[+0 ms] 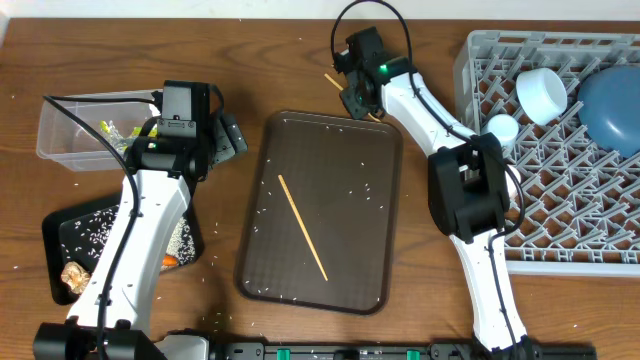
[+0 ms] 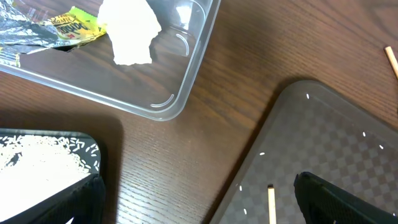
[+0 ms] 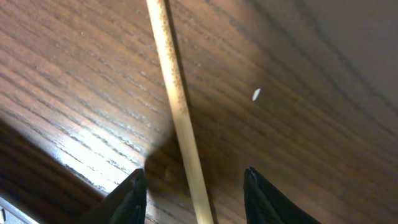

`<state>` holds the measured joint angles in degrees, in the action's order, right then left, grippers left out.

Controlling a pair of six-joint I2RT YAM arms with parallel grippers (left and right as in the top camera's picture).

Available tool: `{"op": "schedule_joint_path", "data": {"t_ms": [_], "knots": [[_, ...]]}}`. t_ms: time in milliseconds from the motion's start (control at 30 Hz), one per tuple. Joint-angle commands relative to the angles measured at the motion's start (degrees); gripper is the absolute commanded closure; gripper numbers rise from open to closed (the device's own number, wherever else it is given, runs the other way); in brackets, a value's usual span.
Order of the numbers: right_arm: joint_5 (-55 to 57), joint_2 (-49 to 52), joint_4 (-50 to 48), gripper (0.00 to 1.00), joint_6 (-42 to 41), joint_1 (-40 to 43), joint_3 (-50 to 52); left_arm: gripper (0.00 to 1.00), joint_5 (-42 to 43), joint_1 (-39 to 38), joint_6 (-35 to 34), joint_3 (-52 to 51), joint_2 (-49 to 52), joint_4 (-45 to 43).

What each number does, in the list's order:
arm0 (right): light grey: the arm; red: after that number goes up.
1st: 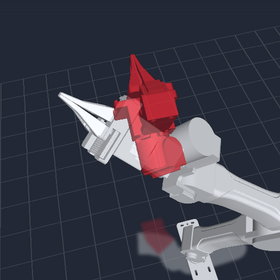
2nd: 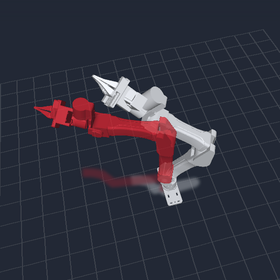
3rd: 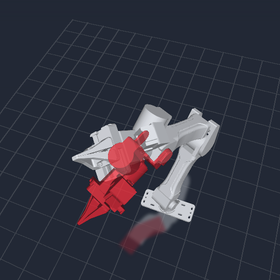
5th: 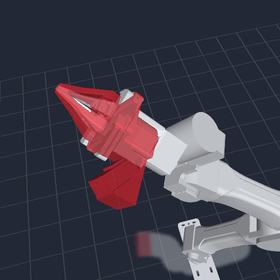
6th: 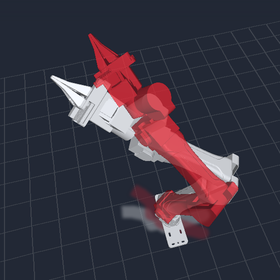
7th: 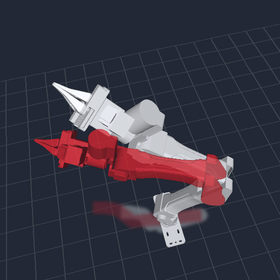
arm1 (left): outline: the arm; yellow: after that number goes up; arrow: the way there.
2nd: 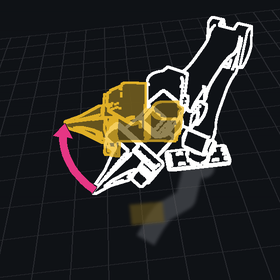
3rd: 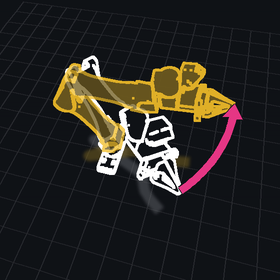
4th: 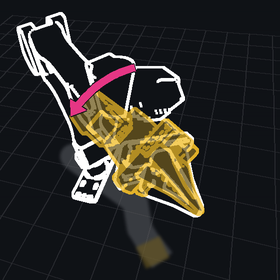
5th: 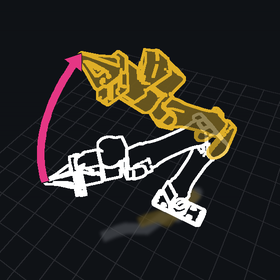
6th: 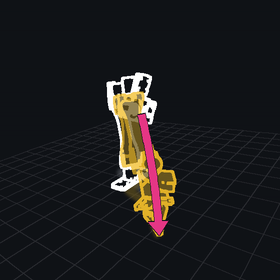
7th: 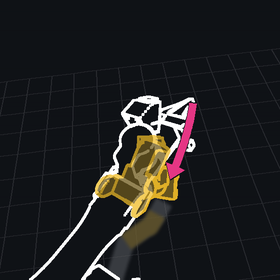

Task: Sort waste into correct bins and load items into the dishwasher rack

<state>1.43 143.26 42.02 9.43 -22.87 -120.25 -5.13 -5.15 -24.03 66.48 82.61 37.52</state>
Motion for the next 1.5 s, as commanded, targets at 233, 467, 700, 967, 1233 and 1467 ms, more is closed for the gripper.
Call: {"op": "schedule_joint_path", "data": {"t_ms": [233, 467, 700, 967, 1233, 1467], "knots": [[-0.4, 0.5, -1.4, 0.83, -0.9, 0.8, 3.1, 0.02, -0.9, 0.0, -0.3, 0.3, -0.4, 0.2], [-0.4, 0.5, -1.9, 0.96, -0.9, 0.8, 4.9, 0.02, -0.9, 0.0, -0.3, 0.3, -0.4, 0.2], [-0.4, 0.5, -1.7, 0.99, -2.6, 1.0, 5.3, 0.02, -0.9, 0.0, -0.3, 0.3, -0.4, 0.2], [-0.4, -0.9, 1.9, 0.99, -4.8, 1.9, 1.3, 0.02, -0.9, 0.0, -0.3, 0.3, -0.4, 0.2], [-0.4, -7.4, 5.5, 0.99, -7.7, 3.8, -3.0, 0.02, -0.9, 0.0, -0.3, 0.3, -0.4, 0.2], [-0.4, -15.6, 8.8, 0.99, -10.3, 6.6, -3.0, 0.02, -0.9, 0.0, -0.3, 0.3, -0.4, 0.2]]}}
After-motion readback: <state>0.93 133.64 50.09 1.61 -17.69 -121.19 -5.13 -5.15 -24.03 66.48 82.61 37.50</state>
